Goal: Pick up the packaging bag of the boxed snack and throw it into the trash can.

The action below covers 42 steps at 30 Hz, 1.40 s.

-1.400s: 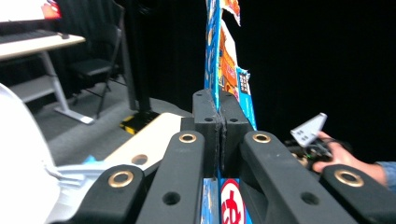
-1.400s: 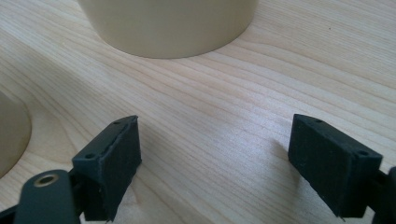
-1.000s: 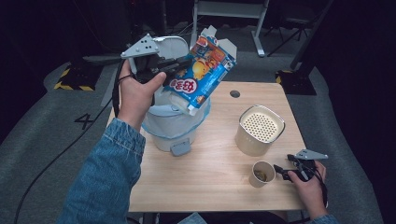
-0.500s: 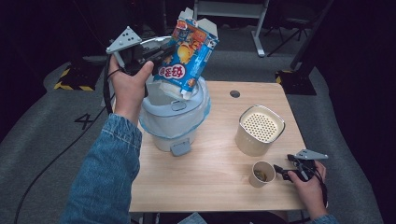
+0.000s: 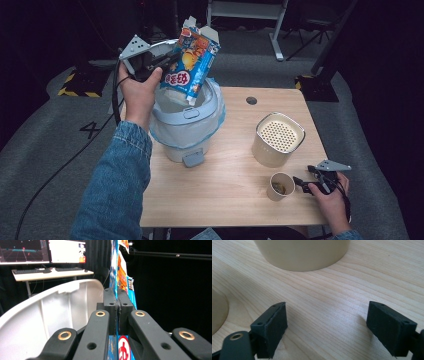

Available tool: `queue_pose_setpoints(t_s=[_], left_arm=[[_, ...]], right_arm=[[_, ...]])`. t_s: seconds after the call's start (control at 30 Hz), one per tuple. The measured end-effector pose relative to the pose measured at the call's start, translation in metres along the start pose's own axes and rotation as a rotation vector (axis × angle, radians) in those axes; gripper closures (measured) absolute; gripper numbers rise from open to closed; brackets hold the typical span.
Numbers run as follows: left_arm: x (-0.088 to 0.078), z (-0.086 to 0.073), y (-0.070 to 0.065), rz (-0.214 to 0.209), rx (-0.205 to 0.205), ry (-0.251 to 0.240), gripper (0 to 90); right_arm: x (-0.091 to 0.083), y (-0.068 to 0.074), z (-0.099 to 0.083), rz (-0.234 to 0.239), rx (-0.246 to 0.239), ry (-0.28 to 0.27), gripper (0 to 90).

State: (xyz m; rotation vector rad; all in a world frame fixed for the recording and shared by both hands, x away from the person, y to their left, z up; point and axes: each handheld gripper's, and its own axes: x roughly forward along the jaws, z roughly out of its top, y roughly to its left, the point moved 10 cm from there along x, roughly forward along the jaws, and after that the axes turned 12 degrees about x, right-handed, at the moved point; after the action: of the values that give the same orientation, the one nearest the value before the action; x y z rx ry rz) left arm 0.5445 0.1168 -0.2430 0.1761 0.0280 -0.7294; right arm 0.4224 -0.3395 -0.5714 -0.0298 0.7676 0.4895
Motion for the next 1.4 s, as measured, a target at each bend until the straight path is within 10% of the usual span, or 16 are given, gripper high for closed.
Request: queue_pose_setpoints(t_s=[1.23, 1.33, 1.4], left_arm=[[0.009, -0.024, -0.018, -0.025, 0.022, 0.114, 86.6], [0.008, -0.024, -0.022, -0.046, -0.034, 0.123, 74.7], [0.006, -0.024, -0.024, -0.039, -0.051, 0.142, 51.3]], right_arm=[[0.000, 0.000, 0.000, 0.000, -0.003, 0.001, 17.0], [0.000, 0.000, 0.000, 0.000, -0.003, 0.001, 17.0], [0.000, 0.000, 0.000, -0.001, -0.004, 0.001, 17.0]])
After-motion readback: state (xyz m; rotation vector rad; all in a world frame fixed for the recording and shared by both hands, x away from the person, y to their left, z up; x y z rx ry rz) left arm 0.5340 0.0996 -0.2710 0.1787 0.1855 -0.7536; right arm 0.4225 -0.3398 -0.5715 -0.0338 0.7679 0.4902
